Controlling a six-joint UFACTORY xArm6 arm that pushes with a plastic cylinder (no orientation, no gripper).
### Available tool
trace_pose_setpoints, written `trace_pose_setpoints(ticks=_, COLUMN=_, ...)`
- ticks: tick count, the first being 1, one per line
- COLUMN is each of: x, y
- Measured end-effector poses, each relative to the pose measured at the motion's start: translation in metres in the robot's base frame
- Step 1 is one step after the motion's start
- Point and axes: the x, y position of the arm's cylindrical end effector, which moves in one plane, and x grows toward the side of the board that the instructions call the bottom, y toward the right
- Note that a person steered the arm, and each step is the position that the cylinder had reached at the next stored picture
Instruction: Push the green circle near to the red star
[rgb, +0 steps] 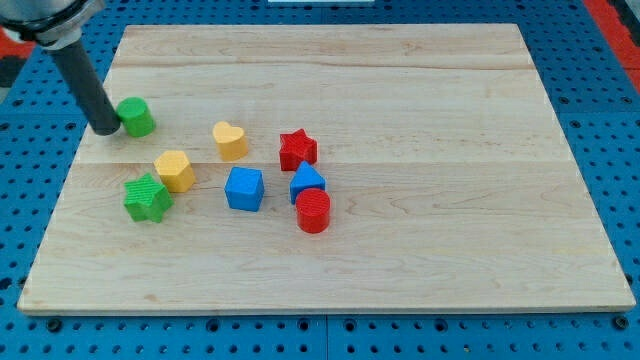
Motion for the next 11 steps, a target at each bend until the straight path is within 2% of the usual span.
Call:
trace_pose_setpoints(ticks=1, x=-0.010, y=-0.008)
trace_pose_setpoints(ticks=4, x=-0.014, y=0.055)
trace_pose_setpoints(ticks=5, x=-0.025, y=0.018)
trace_pose_setpoints(ticks=9, x=-0.034, y=0.183)
trace_pose_setpoints(ticks=10, x=-0.055, y=0.177)
trace_pose_setpoints(ticks=11, x=-0.105, y=0.240)
